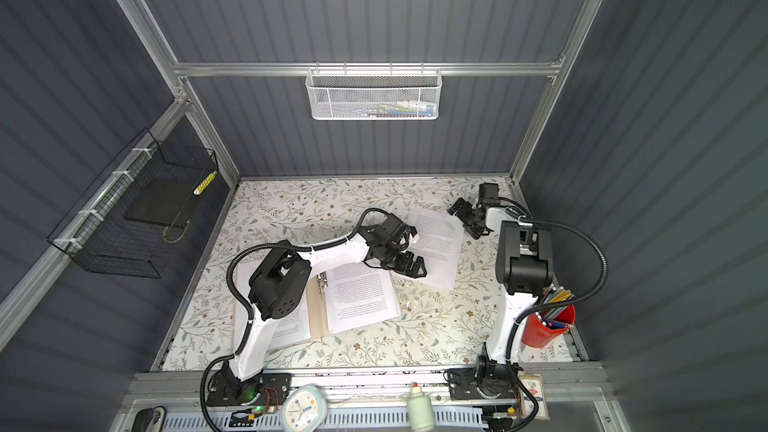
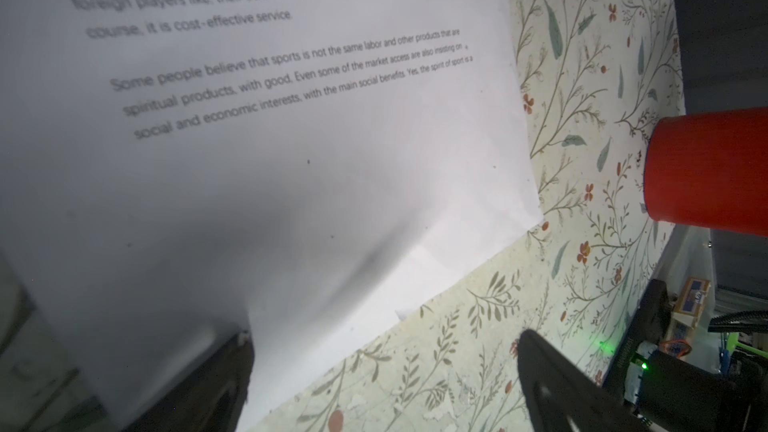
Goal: Put the files into the folder
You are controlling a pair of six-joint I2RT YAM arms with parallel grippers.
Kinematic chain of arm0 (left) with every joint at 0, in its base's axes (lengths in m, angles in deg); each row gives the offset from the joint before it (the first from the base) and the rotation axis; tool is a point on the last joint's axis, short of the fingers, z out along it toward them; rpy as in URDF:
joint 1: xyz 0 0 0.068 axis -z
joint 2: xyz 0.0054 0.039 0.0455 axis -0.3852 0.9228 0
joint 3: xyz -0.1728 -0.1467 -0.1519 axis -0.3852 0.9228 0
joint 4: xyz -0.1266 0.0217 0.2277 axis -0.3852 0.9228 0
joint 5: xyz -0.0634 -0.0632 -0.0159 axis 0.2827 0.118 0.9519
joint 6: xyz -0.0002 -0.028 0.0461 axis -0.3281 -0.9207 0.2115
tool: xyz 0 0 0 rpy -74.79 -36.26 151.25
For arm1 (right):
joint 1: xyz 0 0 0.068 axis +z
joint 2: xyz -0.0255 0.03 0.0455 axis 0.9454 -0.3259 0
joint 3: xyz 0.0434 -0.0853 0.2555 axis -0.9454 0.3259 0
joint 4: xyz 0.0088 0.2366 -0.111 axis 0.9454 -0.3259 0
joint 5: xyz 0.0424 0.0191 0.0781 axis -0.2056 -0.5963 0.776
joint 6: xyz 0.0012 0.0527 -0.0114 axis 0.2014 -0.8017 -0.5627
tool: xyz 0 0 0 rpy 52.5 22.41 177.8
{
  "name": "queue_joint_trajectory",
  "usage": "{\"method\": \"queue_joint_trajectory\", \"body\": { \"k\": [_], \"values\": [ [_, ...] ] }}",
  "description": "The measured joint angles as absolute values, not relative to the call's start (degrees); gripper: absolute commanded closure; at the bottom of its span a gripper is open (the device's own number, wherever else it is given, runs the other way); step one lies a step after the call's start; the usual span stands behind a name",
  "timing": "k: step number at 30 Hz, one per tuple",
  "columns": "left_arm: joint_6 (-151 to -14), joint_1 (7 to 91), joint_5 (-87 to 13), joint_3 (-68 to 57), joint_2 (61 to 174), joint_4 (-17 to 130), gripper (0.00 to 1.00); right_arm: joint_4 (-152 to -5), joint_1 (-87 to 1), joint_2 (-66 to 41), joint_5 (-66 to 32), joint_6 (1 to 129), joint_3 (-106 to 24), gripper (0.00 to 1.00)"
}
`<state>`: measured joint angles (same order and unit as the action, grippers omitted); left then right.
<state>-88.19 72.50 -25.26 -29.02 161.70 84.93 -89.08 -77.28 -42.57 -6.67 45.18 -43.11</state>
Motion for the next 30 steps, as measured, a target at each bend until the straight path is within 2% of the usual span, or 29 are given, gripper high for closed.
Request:
{"method": "queue_joint_trajectory", "body": {
  "k": [15,30],
  "values": [
    [-87.1,72.5,-25.5,-31.9,163.3,87.5,0.0,-82.6,-78.7,-45.6,1.9,39.2,-44.0,0.01],
    [-86.2,71.7,-25.4,-32.8,163.9,87.6,0.0,-79.9,-78.7,-37.7,13.1,40.4,-30.1,0.01]
  ]
}}
